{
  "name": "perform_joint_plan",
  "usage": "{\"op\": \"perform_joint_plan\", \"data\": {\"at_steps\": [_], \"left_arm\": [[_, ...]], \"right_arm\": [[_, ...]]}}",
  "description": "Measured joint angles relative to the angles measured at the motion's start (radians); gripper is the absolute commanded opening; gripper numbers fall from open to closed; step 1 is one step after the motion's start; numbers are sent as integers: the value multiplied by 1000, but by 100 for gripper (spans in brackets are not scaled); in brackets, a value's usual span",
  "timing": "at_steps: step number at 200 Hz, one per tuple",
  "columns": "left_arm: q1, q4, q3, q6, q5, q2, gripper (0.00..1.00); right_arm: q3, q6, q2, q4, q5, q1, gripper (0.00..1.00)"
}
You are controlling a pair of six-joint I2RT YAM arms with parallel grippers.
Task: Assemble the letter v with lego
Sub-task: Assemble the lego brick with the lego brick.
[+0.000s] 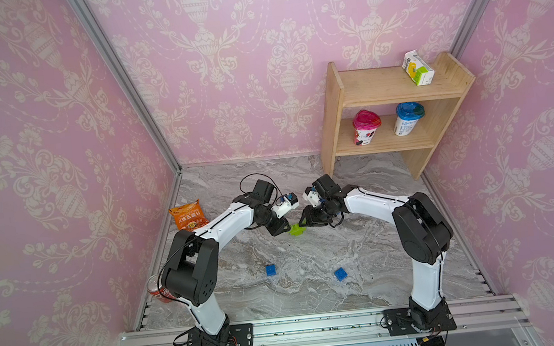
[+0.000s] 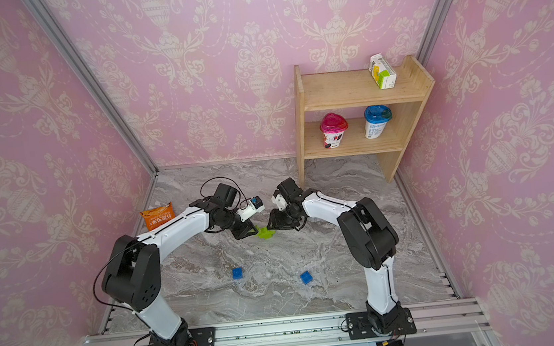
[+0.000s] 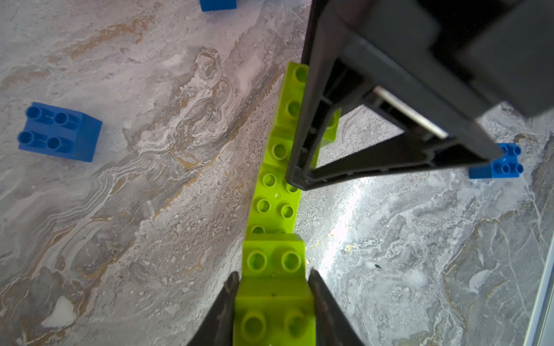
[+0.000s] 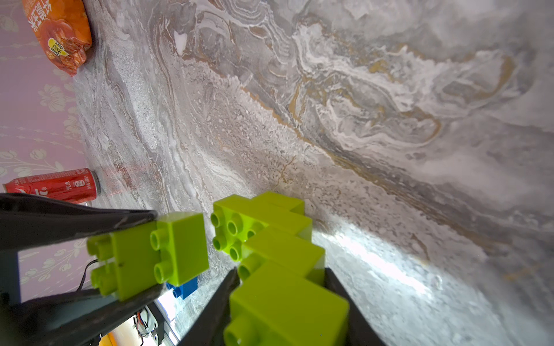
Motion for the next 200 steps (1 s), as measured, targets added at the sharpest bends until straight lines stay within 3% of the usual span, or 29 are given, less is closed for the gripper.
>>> {"op": "perform_joint_plan", "data": {"at_steps": [94,200], "left_arm": [[0,13,0,106,-2,11,25],[0,35,-6,138,-4,29,26]], "right_arm": [[0,0,0,0,0,0,46],[0,0,0,0,0,1,45]]}}
